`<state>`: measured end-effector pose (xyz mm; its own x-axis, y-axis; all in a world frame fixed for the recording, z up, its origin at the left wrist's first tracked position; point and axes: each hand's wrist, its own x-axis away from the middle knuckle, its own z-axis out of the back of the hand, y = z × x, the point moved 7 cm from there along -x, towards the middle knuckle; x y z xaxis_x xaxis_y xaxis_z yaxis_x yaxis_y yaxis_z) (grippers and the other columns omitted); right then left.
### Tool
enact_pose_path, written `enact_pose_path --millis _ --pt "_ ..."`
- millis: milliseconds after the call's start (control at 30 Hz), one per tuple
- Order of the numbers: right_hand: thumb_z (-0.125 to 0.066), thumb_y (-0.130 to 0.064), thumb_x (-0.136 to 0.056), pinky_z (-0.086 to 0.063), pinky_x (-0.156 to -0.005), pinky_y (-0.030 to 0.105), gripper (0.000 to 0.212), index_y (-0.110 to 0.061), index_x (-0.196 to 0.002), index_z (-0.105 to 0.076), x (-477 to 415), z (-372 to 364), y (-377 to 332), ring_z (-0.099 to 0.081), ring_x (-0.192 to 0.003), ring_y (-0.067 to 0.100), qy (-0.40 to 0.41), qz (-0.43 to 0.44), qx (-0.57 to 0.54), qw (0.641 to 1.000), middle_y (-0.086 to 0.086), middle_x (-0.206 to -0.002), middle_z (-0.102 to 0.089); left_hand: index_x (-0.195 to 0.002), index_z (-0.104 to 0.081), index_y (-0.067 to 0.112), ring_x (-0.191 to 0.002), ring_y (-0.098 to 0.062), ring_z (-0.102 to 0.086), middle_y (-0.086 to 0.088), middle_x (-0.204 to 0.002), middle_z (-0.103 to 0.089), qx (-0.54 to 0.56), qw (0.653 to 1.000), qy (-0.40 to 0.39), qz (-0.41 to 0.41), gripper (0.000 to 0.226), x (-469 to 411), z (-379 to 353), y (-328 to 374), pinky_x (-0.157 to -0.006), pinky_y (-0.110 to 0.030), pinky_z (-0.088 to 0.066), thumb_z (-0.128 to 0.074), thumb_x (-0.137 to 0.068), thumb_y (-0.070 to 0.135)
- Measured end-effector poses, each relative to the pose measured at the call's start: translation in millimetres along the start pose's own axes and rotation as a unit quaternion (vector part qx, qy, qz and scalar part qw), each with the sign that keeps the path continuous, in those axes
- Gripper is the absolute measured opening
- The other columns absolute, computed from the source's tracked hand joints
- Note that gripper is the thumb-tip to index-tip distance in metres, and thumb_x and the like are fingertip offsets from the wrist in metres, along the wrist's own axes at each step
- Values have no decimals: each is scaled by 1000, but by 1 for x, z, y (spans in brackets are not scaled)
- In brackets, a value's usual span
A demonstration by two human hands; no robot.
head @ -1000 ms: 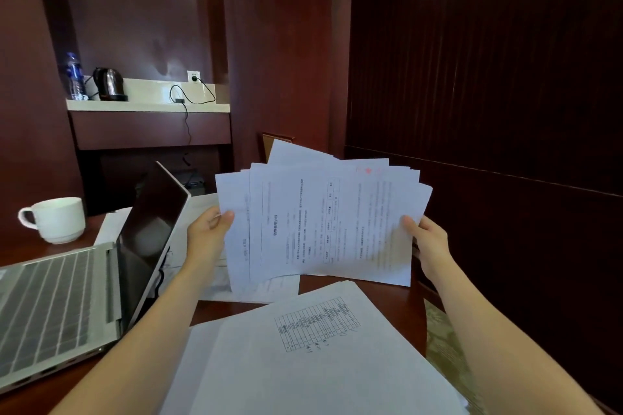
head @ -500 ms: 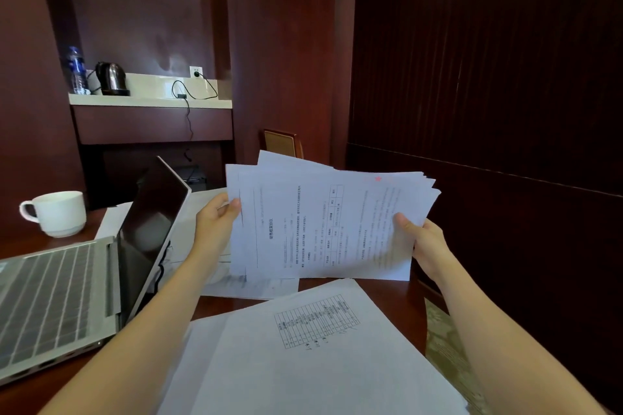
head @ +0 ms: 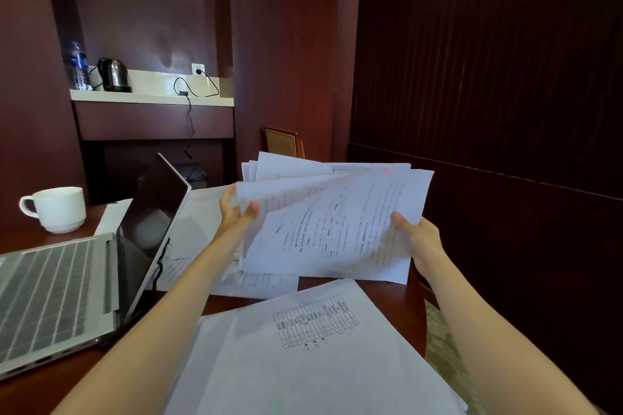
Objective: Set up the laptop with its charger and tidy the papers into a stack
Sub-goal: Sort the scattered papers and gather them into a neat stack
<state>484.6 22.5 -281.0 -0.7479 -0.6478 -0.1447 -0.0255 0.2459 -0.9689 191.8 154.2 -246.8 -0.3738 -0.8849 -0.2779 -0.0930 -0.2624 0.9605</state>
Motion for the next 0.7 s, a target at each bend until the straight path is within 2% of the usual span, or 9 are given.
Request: enact_pose_path --millis 33,100,167,233,333,433,500,600,700 --pt "-63 -15 -89 -50 -83 41 30 -4 -116 -59 -1 1 0 -61 -97 30 3 -1 1 1000 11 -109 -63 -146 -7 28 -122 -18 -38 4 -136 -38 19 1000 3 18 133 -1 2 -6 -99 -33 -29 -66 -40 82" --pt "-62 -15 -89 -49 -85 42 30 -4 -118 -58 -1 3 0 -60 -97 30 3 -2 2 1000 10 -109 -62 -145 -8 31 -129 -24 -37 -8 -142 -39 31 998 37 40 87 -15 10 -21 -104 -36 -28 -66 -81 42" --pt "-60 -14 -90 -48 -86 42 30 -6 -119 -57 0 5 0 -60 -99 30 -6 0 0 1000 9 -111 -62 -146 -7 31 -134 -27 -32 -12 -146 -32 -2 998 30 49 81 -22 10 -25 -106 -38 -28 -62 -87 24" --pt "-59 -14 -91 -48 -89 44 31 -6 -121 -57 1 5 0 -60 -101 30 -19 1 -2 1000 10 -113 -62 -146 -6 28 -134 -28 -33 -10 -148 -28 -37 998 13 46 83 -22 6 -27 -106 -39 -31 -63 -86 24" --pt "-59 -14 -91 -48 -90 45 29 -7 -119 -57 1 5 0 -60 -102 30 -26 -7 -9 1000 9 -114 -62 -145 -17 22 -123 -30 -47 -10 -138 -43 -21 999 23 42 72 -23 4 -23 -94 -37 -40 -61 -88 21" --pt "-62 -14 -89 -52 -75 34 21 -12 -109 -61 3 3 -4 -64 -92 21 -42 12 1 999 3 -106 -66 -129 -48 14 -113 -31 -56 -9 -121 -58 -52 998 44 1 39 -22 4 -11 -86 -38 -45 -56 -92 23" --pt "-63 -15 -88 -50 -66 27 18 -15 -107 -61 5 1 -9 -65 -86 13 -46 32 9 998 -3 -98 -67 -121 -56 13 -107 -29 -58 -9 -118 -61 -59 997 54 -18 28 -20 2 -5 -84 -36 -45 -50 -95 23" --pt "-63 -15 -89 -50 -68 30 17 -11 -105 -58 1 4 -11 -61 -80 16 2 31 15 999 0 -92 -63 -125 -51 17 -102 -20 -56 -7 -126 -57 2 1000 18 1 34 -14 -8 3 -87 -34 -43 -34 -100 34" --pt "-63 -15 -89 -49 -82 39 22 -8 -110 -60 -2 6 -6 -59 -91 24 47 15 15 999 7 -103 -62 -138 -40 21 -102 -13 -56 2 -127 -51 111 991 -68 36 57 -9 -21 6 -84 -30 -45 -12 -97 49"
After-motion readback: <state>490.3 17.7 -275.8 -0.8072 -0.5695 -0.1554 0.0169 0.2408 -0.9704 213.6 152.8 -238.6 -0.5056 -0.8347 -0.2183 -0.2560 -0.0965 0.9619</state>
